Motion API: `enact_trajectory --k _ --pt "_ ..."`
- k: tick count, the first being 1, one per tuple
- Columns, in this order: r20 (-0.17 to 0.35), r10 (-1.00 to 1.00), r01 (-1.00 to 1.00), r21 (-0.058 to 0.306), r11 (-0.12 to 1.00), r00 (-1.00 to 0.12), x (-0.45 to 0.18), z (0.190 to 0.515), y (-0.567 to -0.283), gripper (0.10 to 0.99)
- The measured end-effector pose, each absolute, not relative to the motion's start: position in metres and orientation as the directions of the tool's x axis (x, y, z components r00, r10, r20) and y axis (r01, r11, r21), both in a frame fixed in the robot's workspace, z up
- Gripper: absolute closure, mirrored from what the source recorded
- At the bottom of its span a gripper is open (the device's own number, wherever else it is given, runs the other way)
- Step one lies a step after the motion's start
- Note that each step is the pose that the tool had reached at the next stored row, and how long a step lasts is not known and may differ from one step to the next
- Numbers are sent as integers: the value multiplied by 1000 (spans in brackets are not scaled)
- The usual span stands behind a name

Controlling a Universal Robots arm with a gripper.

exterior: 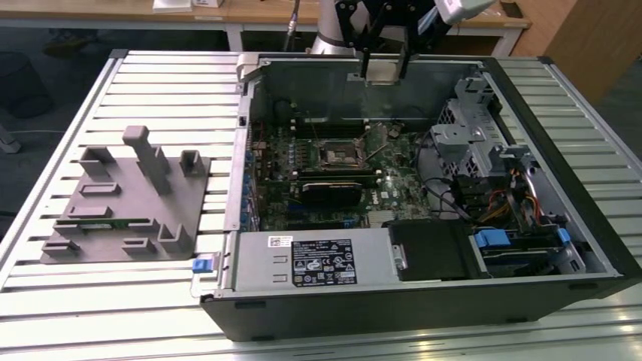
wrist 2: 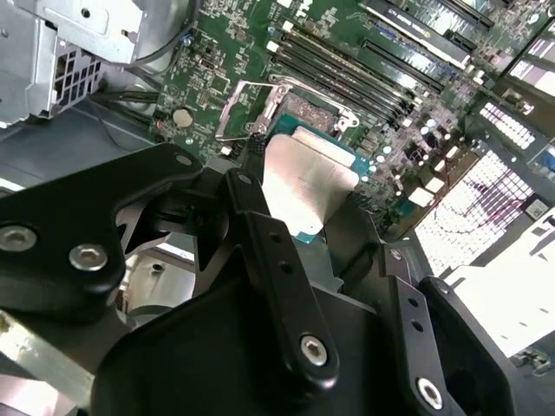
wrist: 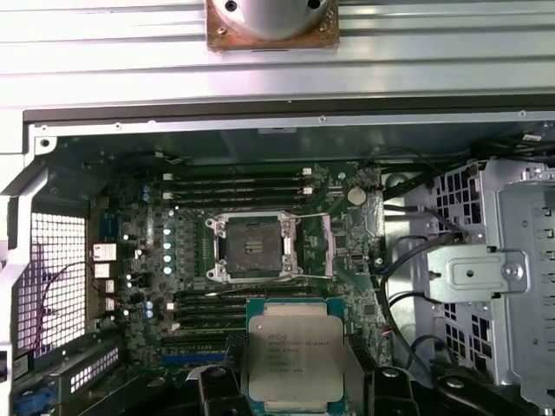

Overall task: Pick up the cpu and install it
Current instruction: 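Place the cpu into insertion slot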

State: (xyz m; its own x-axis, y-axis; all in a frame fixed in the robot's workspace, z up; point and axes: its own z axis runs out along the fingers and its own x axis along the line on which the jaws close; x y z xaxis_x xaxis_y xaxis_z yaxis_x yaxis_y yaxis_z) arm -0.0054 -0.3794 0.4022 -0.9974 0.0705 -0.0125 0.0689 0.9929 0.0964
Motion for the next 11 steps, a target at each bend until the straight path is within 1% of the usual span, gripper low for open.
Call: enact_trajectory --k 11 --pt "-13 167 165 96 982 -986 -5 401 -379 561"
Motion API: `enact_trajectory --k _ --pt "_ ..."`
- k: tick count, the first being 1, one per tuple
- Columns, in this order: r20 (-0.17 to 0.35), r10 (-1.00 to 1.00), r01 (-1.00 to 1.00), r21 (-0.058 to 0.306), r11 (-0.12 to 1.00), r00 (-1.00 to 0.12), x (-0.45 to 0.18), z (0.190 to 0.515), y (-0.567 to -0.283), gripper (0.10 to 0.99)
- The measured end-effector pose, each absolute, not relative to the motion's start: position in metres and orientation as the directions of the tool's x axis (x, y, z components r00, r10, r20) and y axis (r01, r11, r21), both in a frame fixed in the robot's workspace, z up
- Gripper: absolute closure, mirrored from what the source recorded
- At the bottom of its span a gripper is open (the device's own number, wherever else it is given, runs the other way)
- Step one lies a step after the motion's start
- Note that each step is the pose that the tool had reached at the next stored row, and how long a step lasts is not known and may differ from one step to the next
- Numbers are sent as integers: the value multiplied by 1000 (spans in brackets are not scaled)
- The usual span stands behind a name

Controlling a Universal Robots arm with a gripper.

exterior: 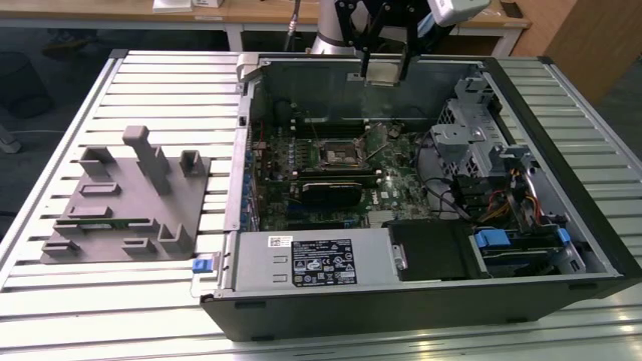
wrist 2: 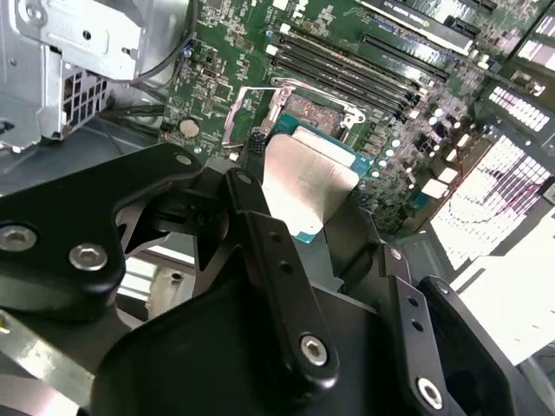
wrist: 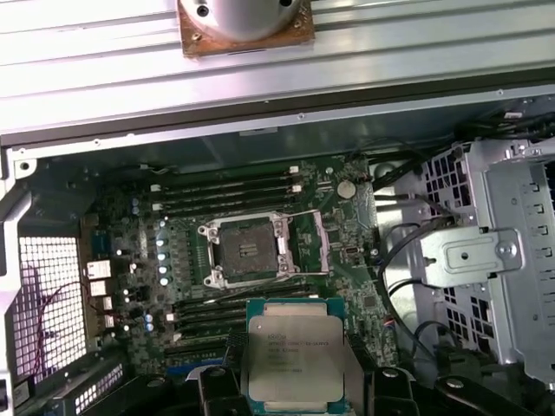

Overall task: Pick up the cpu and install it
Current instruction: 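Place the cpu into insertion slot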

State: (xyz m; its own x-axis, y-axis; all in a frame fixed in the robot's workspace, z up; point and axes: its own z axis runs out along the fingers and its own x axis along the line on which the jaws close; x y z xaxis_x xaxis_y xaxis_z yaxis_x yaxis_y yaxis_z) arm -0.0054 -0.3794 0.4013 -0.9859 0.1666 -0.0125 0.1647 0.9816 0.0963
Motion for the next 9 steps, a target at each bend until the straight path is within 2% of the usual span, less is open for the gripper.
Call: enact_trajectory --k 9 --pt "-13 243 241 96 966 -970 -5 401 -379 561"
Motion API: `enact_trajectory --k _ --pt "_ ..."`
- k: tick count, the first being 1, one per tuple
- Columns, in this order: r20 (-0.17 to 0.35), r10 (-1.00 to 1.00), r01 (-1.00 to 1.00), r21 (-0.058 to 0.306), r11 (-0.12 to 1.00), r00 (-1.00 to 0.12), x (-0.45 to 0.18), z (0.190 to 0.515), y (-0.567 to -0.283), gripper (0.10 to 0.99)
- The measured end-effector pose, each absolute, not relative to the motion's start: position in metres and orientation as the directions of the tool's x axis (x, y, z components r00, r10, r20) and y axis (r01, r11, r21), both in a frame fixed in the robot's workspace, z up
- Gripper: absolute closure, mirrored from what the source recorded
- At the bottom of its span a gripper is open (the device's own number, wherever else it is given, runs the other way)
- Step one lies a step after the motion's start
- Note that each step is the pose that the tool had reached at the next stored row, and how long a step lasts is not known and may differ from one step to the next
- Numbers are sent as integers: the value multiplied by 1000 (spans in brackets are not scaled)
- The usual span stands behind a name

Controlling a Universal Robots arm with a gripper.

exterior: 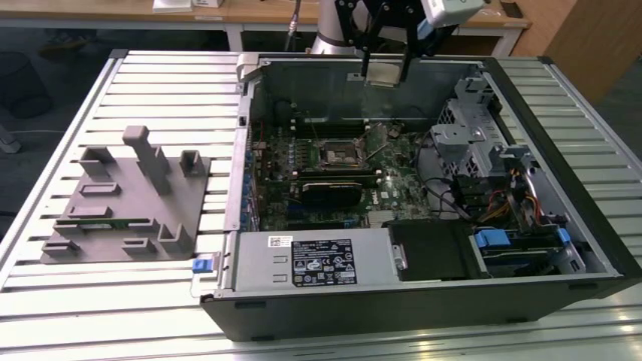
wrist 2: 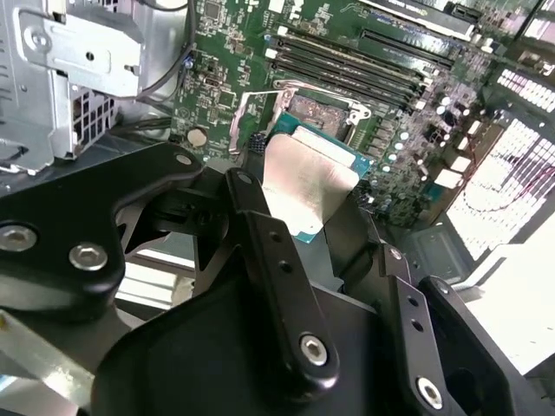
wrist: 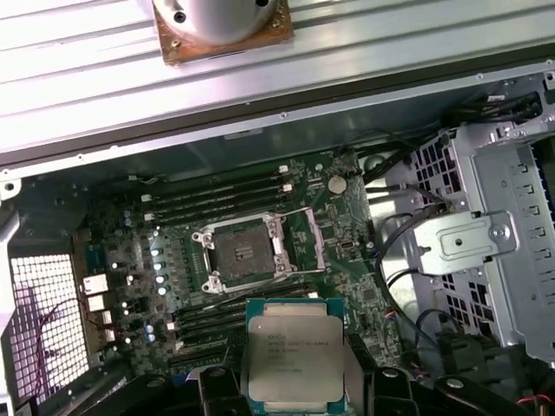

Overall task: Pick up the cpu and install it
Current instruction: 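Place the cpu into insertion slot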

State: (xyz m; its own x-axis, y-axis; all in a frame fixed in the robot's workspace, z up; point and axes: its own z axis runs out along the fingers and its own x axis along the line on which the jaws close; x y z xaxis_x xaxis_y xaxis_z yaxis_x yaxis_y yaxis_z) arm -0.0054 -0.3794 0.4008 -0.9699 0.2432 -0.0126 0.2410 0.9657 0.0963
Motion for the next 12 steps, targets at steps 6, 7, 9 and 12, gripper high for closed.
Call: enact_trajectory --k 6,7,9,12 --pt "-13 300 298 96 950 -954 -5 400 -379 561" --pt "-13 309 307 96 947 -951 -5 400 -379 561" --pt "-13 324 322 96 942 -946 -5 400 -379 561" --pt "-13 347 344 96 934 -938 -5 400 -379 561"
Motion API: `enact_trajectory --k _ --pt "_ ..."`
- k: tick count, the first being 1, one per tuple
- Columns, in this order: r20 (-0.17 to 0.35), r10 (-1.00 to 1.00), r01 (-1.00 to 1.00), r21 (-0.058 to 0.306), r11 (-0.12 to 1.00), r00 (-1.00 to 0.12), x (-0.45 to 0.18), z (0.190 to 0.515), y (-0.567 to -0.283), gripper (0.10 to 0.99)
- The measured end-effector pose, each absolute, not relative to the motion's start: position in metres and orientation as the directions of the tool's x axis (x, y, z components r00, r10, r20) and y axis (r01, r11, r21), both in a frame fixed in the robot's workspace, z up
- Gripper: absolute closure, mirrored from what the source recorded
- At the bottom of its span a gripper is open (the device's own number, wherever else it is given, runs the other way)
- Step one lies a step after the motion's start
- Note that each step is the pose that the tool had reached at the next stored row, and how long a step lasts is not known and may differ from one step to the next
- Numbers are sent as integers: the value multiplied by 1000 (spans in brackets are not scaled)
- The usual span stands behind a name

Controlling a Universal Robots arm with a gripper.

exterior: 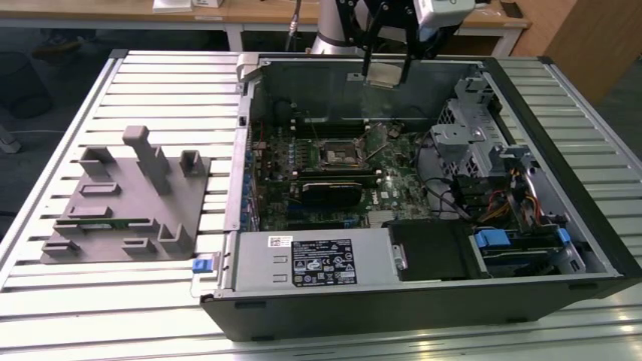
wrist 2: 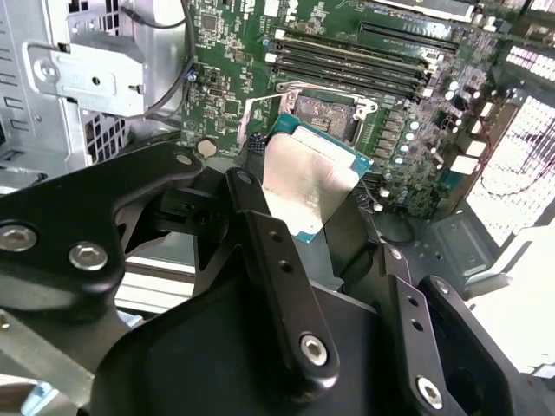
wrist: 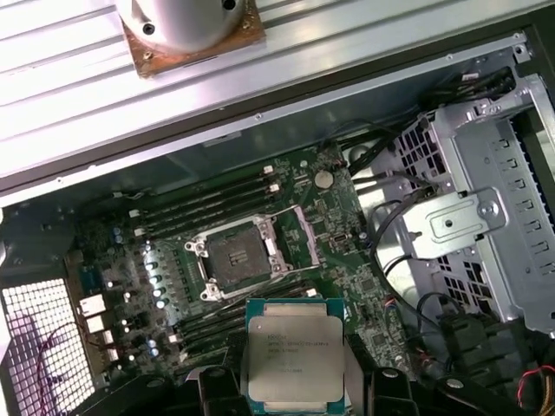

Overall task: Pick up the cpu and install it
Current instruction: 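Place the cpu into insertion slot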

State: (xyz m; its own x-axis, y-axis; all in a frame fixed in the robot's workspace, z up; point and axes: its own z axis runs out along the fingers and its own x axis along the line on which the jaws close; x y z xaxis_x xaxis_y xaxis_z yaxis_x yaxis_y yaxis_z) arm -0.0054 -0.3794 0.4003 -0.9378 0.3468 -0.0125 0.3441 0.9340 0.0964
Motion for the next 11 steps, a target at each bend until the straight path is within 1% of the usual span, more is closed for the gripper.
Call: enact_trajectory --k 11 --pt "-13 420 417 96 904 -908 -5 400 -379 561"
